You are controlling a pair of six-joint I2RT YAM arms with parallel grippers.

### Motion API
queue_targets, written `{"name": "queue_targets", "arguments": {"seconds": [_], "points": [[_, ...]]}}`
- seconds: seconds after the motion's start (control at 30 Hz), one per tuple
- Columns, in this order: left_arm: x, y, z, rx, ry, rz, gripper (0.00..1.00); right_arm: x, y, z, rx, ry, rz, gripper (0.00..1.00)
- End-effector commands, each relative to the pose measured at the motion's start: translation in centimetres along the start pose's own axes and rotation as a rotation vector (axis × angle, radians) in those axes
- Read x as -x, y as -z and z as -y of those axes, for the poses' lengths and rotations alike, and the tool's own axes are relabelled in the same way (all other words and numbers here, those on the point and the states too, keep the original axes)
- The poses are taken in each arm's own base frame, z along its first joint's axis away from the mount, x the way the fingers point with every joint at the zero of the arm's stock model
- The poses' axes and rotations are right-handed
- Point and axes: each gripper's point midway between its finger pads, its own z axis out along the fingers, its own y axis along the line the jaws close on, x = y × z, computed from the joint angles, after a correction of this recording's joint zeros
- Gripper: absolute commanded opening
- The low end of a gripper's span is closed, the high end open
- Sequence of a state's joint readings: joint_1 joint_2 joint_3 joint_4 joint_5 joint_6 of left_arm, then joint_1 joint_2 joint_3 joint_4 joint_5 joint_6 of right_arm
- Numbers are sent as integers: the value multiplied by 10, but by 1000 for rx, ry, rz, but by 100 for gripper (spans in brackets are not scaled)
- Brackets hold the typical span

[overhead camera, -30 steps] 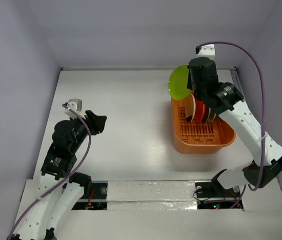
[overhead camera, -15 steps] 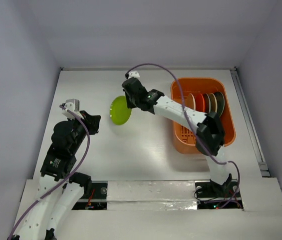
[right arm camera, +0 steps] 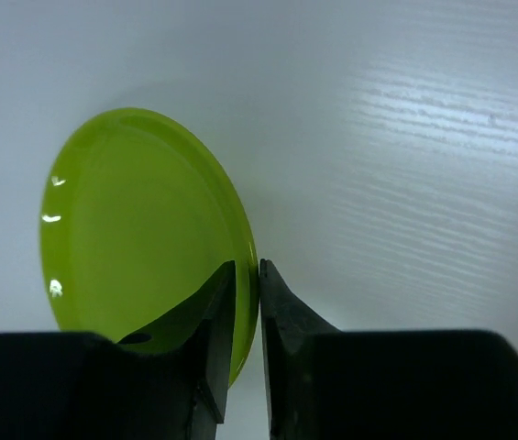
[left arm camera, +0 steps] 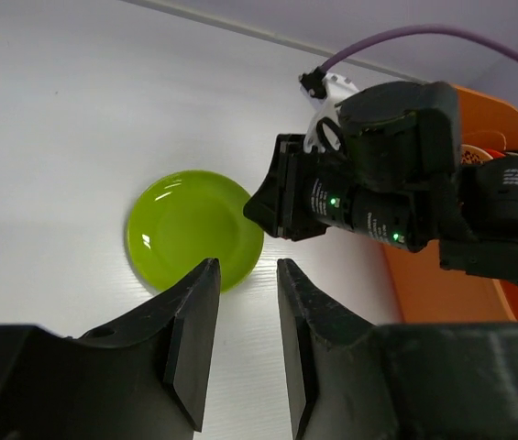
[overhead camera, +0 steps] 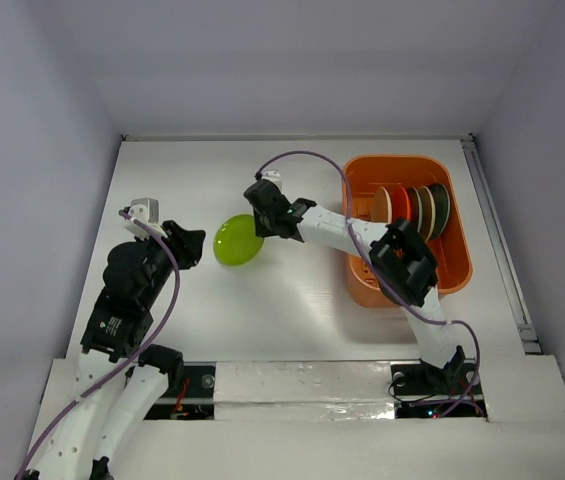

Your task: Unload the plates from the dish rack

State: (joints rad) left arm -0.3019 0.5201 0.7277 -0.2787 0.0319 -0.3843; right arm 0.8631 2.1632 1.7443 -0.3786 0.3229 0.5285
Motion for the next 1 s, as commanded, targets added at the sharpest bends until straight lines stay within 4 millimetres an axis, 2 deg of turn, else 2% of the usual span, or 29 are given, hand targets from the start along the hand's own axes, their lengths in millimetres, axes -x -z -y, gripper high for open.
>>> {"name": "queue_targets", "arguments": {"seconds": [0.0,0.13,0.23,0.3,0.4,0.43,0.5,0.53,0.57,0.6,0.63,0.67,0.7,0.73,0.77,0.8,0.87,0.9,0.93,0.97], "points": [[6,0,4,-15,4,26,29,-6,-12,5,-26,-36,20,25],[6,0,4,-13,6,25,29,-11,-13,10,-41,-29,12,29],[7,0,4,-12,6,27,29,-3,1,4,-28,-18,18,30],[6,0,4,-15,6,26,29,6,11,3,-18,-15,34,39],[6,-1,4,-14,4,24,29,29,42,2,5,-19,77,40],[6,-1,4,-16,6,24,29,49,64,0,27,-29,124,41],[5,-1,4,-14,6,21,29,63,88,7,21,-28,169,41],[6,-1,4,-16,6,24,29,74,101,20,-30,-15,215,38],[5,-1,4,-14,6,21,29,94,132,29,-38,-34,281,20],[6,-1,4,-15,6,22,29,103,145,44,-76,-43,312,11],[5,-1,5,-18,4,22,29,104,151,72,-152,-47,319,0],[5,-1,5,-20,4,20,29,117,177,86,-161,-76,364,0],[5,-1,5,-22,3,20,22,120,186,101,-191,-85,377,0],[5,-1,6,-27,1,20,18,112,190,124,-260,-76,367,0],[5,-1,6,-27,3,20,13,114,196,147,-319,-94,374,0],[4,-1,6,-26,1,17,3,116,210,163,-361,-105,388,0],[4,-1,5,-23,1,18,0,101,215,195,-461,-102,355,0],[5,-2,5,-23,1,18,0,98,217,215,-505,-121,347,0],[4,-2,5,-22,1,16,0,97,225,226,-518,-134,355,0],[4,-2,6,-23,1,15,0,87,220,234,-522,-133,323,17]]}}
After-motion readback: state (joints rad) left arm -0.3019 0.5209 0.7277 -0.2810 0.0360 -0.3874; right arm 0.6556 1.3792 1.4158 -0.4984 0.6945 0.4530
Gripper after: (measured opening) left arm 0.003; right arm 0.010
